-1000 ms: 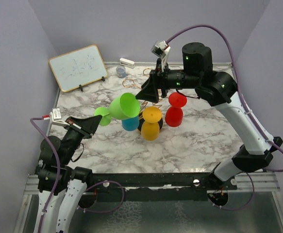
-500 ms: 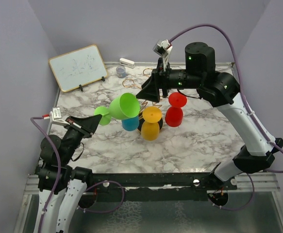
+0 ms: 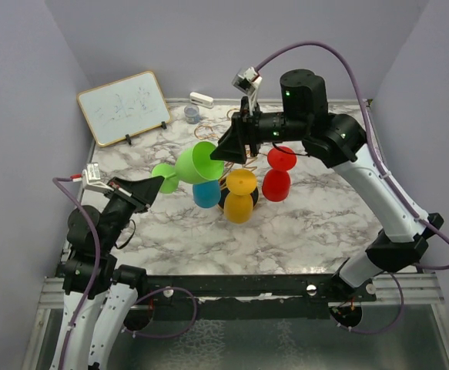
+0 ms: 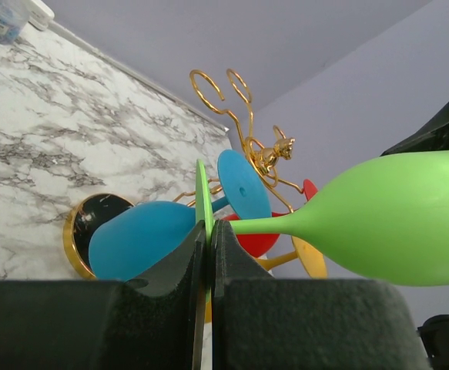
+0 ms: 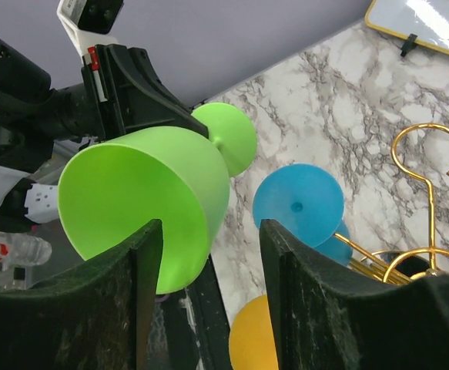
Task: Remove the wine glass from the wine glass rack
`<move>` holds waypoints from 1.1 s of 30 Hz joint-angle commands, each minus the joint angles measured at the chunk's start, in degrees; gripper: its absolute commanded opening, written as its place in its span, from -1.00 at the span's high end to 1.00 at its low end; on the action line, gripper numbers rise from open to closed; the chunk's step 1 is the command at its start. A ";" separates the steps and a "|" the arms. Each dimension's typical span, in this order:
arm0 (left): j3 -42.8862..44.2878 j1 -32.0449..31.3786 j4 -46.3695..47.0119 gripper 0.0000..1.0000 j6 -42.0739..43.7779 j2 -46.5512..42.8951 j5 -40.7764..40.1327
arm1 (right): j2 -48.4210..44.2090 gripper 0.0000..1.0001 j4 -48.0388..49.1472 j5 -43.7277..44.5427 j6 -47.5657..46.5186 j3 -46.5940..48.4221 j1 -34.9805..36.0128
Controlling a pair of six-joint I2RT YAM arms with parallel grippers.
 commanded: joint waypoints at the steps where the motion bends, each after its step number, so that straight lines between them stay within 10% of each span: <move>1: 1.90 -0.05 4.57 1.00 -0.17 1.17 2.03 | 2.26 -0.03 1.98 -1.33 0.55 0.34 1.63; 5: 2.37 -0.02 4.43 1.00 0.06 1.77 1.99 | 3.39 0.20 2.43 -1.55 0.83 1.06 2.51; 10: 2.48 -0.04 3.23 0.97 0.54 1.83 1.49 | 3.70 0.96 2.08 1.11 1.83 1.64 2.53; 19: 4.66 -0.03 -6.21 -0.40 4.75 1.40 -6.91 | -0.69 0.97 3.35 15.19 2.88 1.07 2.52; 29: 4.92 -0.04 -12.55 -0.54 14.59 -4.21 -25.16 | -1.57 0.98 6.96 43.28 -2.25 6.23 0.65; 33: 1.70 -0.05 -11.28 -0.50 18.24 -5.55 -27.35 | 4.27 0.98 5.05 42.07 -1.43 16.66 -7.63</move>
